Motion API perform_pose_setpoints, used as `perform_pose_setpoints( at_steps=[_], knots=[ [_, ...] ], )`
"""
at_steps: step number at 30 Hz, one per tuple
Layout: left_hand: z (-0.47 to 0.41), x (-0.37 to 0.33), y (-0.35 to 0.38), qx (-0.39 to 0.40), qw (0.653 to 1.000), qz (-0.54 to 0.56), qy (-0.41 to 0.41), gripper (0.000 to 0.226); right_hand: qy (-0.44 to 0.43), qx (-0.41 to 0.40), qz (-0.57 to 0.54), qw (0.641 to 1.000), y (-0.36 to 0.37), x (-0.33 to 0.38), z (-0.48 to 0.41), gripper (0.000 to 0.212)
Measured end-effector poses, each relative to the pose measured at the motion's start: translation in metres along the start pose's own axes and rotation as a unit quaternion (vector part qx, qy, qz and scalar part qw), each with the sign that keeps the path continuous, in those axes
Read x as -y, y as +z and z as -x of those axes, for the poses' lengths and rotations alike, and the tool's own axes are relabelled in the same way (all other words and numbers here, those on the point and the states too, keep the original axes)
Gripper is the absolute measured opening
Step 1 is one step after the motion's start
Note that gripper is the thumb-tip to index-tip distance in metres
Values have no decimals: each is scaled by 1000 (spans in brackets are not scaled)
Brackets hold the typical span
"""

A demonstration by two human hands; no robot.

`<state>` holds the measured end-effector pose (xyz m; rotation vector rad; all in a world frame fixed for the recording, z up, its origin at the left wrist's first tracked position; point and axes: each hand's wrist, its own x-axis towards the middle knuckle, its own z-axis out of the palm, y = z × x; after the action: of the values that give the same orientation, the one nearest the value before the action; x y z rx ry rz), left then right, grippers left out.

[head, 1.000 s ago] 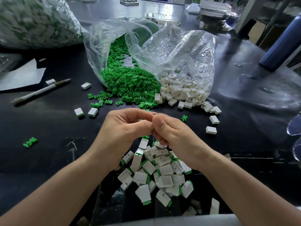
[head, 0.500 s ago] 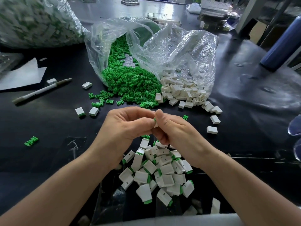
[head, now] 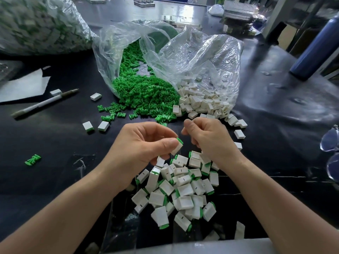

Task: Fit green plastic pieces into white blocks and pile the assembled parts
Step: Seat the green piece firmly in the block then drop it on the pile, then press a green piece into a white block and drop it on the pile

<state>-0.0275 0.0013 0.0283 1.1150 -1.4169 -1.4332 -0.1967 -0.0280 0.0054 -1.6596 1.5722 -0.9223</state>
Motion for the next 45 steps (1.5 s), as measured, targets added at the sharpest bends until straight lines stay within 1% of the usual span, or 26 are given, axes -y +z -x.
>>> perform_pose_setpoints(
  at_steps=[2, 3, 4, 7, 9, 12, 15, 19, 22, 24, 26, 29, 31, 34, 35, 37, 39, 41, 43, 45],
  knots=[
    [2, -3, 3, 53, 998, -34, -9, 28, -21, -27, 59, 998, 0, -3, -3, 31],
    [3, -3, 4, 65, 996, -51, -13, 29, -31, -39, 84, 995, 0, -4, -4, 28],
    [4, -3, 5, 61, 996, -64, -16, 28, -39, -46, 107, 992, 0, -5, -5, 25],
    [0, 1, 5, -13, 997, -71, -28, 18, -56, -49, 171, 982, 0, -9, -9, 13],
    [-4, 3, 1, -69, 996, -49, -34, 11, -64, -49, 204, 976, 1, -11, -11, 18],
    [-9, 7, -3, -122, 991, -40, -24, 10, -75, -40, 234, 969, 2, -11, -13, 28],
    [-14, 12, -8, -153, 984, -89, 2, 15, -68, -25, 247, 966, 3, -12, -13, 29],
    [-22, 18, -21, -180, 954, -238, 41, 26, -60, -24, 243, 968, 3, -13, -13, 28],
    [-26, 22, -24, -172, 940, -292, 36, 15, -67, -23, 236, 969, 2, -11, -12, 23],
    [-26, 23, -23, -161, 938, -305, 38, 13, -73, -23, 228, 971, 0, -7, -12, 20],
    [-25, 23, -21, -156, 938, -306, 43, 13, -81, -26, 227, 970, -2, -2, -16, 21],
    [-26, 24, -19, -161, 937, -308, 41, 12, -90, -20, 247, 965, -1, 5, -27, 28],
    [-26, 25, -18, -160, 937, -307, 42, 11, -88, -7, 278, 957, 3, 7, -38, 36],
    [-25, 25, -18, -156, 939, -302, 46, 11, -62, 24, 332, 941, 11, 7, -53, 46],
    [-25, 25, -19, -157, 939, -301, 48, 11, -54, 32, 347, 936, 14, 6, -57, 46],
    [-25, 25, -19, -158, 939, -302, 48, 10, -55, 29, 366, 929, 17, 4, -61, 40],
    [-26, 25, -20, -159, 940, -298, 46, 10, -62, 12, 346, 936, 16, 3, -58, 32],
    [-27, 25, -20, -162, 947, -276, 36, 11, -64, 7, 319, 946, 13, 1, -50, 32],
    [-27, 25, -20, -159, 960, -230, 16, 15, -74, -6, 286, 955, 8, 1, -41, 33],
    [-27, 23, -17, -150, 976, -157, -8, 19, -104, -42, 221, 969, 6, 4, -31, 32]
  ],
)
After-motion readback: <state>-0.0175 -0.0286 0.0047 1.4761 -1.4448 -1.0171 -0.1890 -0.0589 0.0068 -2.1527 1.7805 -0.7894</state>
